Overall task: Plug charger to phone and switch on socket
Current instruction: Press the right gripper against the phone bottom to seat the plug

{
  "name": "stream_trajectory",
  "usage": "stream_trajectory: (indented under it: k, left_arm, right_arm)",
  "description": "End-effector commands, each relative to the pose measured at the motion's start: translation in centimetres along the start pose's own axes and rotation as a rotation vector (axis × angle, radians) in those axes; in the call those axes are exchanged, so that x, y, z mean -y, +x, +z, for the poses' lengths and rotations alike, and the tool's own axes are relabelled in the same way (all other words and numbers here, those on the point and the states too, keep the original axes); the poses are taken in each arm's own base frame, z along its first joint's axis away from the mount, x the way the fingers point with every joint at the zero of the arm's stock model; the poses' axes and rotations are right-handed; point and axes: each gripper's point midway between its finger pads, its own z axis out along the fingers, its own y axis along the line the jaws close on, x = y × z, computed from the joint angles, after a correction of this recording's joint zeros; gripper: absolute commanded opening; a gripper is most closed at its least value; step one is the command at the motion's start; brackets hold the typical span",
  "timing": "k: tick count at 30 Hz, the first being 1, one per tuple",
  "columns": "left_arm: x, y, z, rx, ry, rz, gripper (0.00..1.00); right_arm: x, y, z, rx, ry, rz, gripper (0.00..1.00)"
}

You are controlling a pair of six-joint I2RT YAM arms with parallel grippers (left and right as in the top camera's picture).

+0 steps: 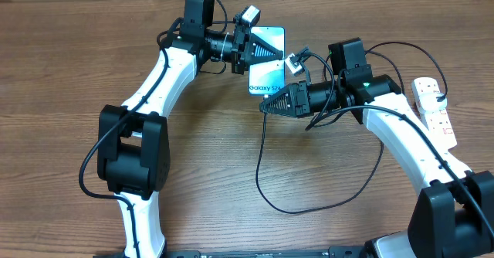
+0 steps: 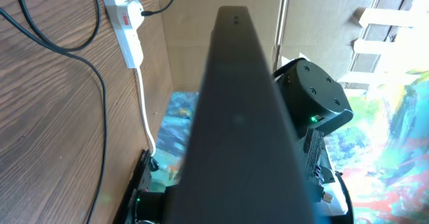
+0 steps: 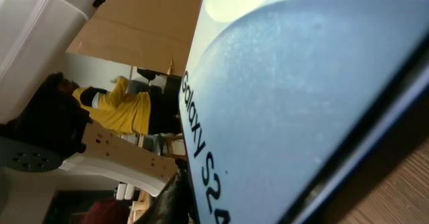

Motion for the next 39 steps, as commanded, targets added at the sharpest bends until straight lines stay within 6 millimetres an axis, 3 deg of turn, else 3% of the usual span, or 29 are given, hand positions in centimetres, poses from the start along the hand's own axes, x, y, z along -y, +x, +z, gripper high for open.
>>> stream_trajectory:
  k: [1,11,20,39]
  left_arm:
    - [1.9,0.7,0.3,-0.024,0.018,0.028,0.04]
    - [2.5,1.5,0.3,-0.067,0.06,0.11,0.04]
    - [2.7,2.0,1.1,-0.089,0.068,0.149,0.04]
    - [2.3,3.1,2.4,-0.121,0.07,0.096,0.04]
  right_arm:
    - [-0.1,0.1,0.3,-0.007,-0.007,0.012,0.04]
    - [-0.5,-1.5,0.2,0.035,-0.02,0.07,0.04]
    - [0.5,-2.5,0.1,0.082,0.044,0.149,0.04]
    - [0.8,-3.9,-0.3,0.138,0.064,0.134,0.04]
